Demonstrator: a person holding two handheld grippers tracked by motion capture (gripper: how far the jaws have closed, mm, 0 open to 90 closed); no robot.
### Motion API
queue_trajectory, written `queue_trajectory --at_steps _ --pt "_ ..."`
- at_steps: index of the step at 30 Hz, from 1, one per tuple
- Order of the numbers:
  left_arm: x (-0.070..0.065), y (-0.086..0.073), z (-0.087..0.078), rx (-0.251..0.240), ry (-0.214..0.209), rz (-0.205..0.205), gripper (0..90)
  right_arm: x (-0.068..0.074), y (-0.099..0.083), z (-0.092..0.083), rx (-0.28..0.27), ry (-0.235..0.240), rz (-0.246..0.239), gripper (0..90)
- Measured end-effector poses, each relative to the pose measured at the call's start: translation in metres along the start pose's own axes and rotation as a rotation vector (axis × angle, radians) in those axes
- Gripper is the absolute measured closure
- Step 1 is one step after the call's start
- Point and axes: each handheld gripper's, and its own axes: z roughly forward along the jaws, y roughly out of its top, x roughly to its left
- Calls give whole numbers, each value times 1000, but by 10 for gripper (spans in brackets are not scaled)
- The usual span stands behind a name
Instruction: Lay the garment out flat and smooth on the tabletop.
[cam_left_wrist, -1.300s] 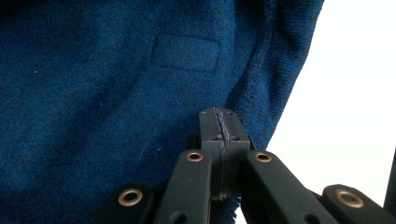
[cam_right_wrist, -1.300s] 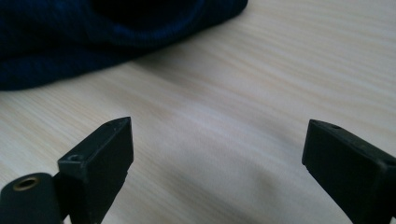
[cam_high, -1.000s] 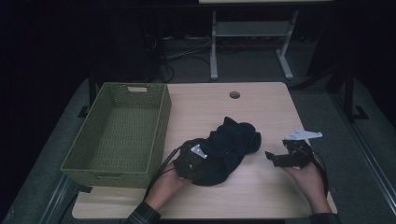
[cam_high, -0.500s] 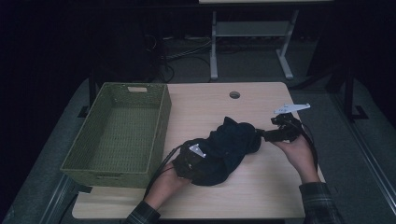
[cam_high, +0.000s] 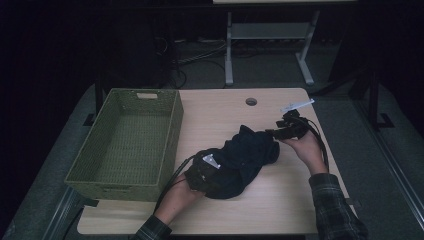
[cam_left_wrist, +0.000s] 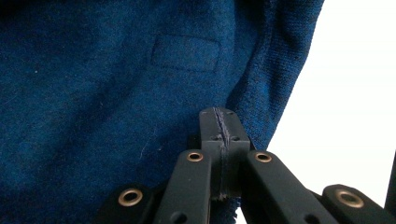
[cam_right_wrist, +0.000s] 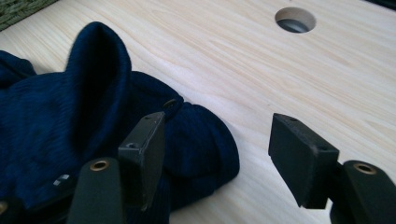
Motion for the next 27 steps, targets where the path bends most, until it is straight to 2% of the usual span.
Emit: queue_trajectory --at_steps 4,8,10,12,15,21,23,27 --pt "0 0 0 1 0 1 899 -2 1 16 14 32 2 383" --pt "0 0 0 -2 -3 -2 900 -4 -4 32 65 60 10 402" --pt "0 0 0 -1 -2 -1 900 -6 -6 37 67 92 42 452" --pt "0 0 0 -1 -2 -1 900 -6 -7 40 74 103 48 490" --pt "-1 0 0 0 2 0 900 -5 -9 47 103 106 40 527" --pt "-1 0 0 0 3 1 899 -2 -11 52 122 123 50 709" --pt "-1 0 0 0 3 0 900 -1 -11 51 126 120 34 788" --pt "-1 0 0 -1 3 -1 900 4 -7 46 130 74 -19 829"
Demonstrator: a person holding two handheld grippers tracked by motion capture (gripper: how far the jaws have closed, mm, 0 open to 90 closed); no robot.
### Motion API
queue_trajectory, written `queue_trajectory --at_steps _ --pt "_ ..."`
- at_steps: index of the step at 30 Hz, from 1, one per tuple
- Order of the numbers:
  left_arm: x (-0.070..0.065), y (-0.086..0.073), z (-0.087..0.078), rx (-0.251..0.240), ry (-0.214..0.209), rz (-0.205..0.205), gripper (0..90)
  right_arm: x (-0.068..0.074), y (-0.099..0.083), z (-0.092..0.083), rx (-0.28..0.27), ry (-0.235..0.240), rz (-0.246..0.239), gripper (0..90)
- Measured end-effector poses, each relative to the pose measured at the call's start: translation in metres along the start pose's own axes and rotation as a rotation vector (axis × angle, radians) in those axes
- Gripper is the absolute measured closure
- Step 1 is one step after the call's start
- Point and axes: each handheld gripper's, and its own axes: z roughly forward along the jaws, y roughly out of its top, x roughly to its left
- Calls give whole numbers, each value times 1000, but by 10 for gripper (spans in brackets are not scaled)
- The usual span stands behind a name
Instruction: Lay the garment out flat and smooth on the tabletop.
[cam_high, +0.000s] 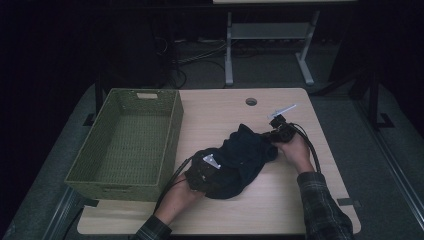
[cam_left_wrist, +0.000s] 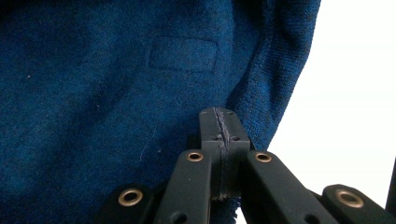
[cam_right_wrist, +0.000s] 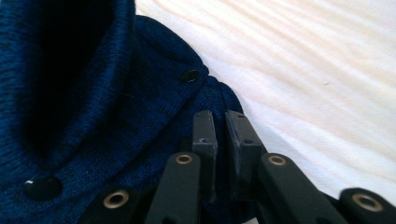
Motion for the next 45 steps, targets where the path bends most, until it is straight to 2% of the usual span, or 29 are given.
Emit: queue_trajectory --at_steps 4,10,14,18,22,25,27,30,35,36,37,38,40,43,45 --pt "-1 0 0 3 4 2 900 0 3 -11 -30 -61 -9 839" --pt "-3 1 1 3 18 10 900 -10 3 -25 -63 -131 8 861" --pt "-6 3 3 -1 19 16 900 -19 -1 -24 -68 -151 43 862" --pt "-8 4 3 3 30 29 900 -20 -3 -16 -59 -162 55 852" --pt "-7 4 3 3 25 31 898 -16 -2 -23 -96 -149 55 694" --pt "-8 5 2 -3 22 31 871 -12 -1 -39 -153 -156 70 610" --pt "-8 6 1 -8 27 35 842 -9 -2 -46 -170 -148 88 606" --pt "-7 7 -4 -27 38 35 801 3 -7 -59 -191 -118 100 675" --pt "-7 8 -13 -49 61 36 792 27 -23 -64 -182 -103 53 851" --pt "-5 8 -16 -44 64 43 799 32 -28 -63 -177 -90 47 876" --pt "-5 8 -18 -60 75 34 813 38 -33 -62 -165 -78 33 897" --pt "-4 7 -19 -64 81 32 832 45 -38 -61 -163 -67 10 898" --pt "-2 7 -22 -66 83 32 890 53 -44 -59 -159 -47 4 899" --pt "-1 6 -24 -77 95 13 899 73 -54 -54 -157 2 -29 899" --pt "0 6 -25 -80 100 14 899 83 -58 -52 -173 33 -30 899"
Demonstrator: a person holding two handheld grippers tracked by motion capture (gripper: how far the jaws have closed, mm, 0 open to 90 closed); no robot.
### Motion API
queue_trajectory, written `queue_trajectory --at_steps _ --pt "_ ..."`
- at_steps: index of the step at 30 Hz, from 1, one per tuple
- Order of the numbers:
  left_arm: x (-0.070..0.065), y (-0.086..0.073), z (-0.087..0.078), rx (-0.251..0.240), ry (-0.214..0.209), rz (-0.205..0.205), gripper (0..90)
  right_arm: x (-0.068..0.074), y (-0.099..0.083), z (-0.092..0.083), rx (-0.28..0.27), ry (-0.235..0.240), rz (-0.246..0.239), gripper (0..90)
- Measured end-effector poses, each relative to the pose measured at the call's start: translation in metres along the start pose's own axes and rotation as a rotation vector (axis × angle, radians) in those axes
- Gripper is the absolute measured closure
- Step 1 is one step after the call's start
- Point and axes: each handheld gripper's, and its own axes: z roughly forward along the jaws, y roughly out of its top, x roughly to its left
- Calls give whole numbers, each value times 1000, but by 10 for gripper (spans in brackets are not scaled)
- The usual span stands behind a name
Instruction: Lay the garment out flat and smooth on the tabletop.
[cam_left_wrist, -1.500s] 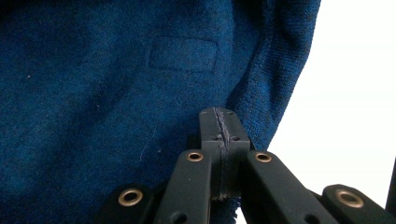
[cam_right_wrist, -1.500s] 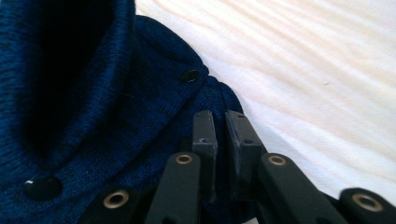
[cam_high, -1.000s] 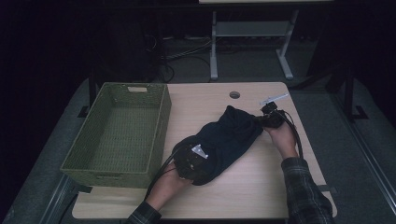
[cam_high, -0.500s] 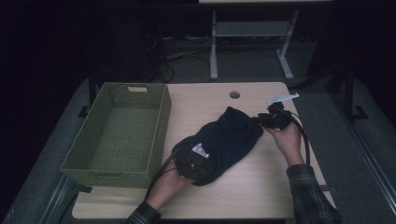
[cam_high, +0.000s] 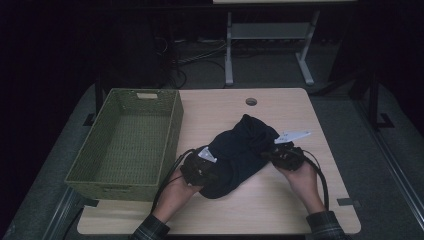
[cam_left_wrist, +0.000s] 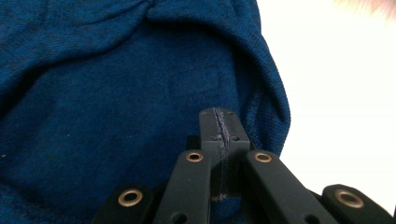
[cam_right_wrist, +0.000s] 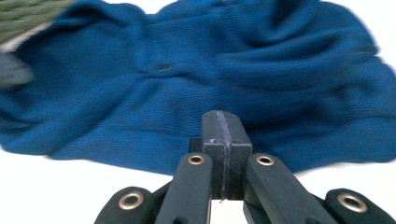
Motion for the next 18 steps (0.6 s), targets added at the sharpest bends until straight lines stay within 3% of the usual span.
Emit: queue_trajectory --at_steps 6,10,18 --pt "-1 0 2 9 12 4 899 35 -6 11 -9 84 -51 900" --pt "-1 0 2 9 13 5 899 51 -5 23 4 117 -74 900" --pt "-4 1 6 21 9 14 899 59 -9 46 75 95 -112 900"
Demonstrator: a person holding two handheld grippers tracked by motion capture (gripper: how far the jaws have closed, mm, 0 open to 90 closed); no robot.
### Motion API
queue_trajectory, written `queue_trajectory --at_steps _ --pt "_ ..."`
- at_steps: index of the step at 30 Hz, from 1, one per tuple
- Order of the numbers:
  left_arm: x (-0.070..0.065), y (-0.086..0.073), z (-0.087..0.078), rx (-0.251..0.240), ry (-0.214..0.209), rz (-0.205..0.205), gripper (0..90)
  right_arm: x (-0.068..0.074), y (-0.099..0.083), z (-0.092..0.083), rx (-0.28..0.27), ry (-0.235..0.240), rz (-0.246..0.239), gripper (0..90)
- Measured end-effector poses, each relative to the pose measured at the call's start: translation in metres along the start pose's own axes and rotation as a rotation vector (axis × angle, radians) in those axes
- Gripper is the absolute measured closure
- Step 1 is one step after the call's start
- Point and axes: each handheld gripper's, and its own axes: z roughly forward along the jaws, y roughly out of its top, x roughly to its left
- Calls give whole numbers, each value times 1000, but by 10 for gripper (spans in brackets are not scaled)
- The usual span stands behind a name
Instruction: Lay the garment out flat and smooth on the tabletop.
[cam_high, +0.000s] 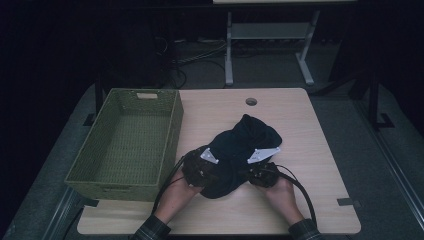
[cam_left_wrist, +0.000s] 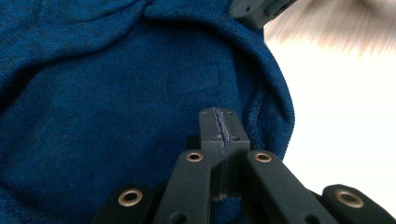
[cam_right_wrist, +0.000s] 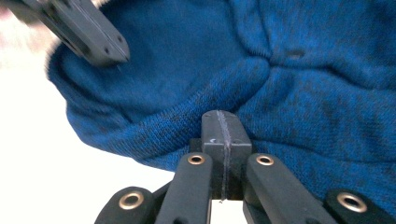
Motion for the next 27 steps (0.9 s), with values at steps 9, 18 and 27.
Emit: queue_trajectory --at_steps 9,18,27 --pt "-2 1 2 -3 -6 3 899 1 -7 2 29 -17 -15 900" --pt "-1 8 -4 -28 6 8 899 0 -22 -14 46 -11 -3 900" --pt "5 22 -3 -49 20 6 899 -3 -41 -38 86 -8 -28 900"
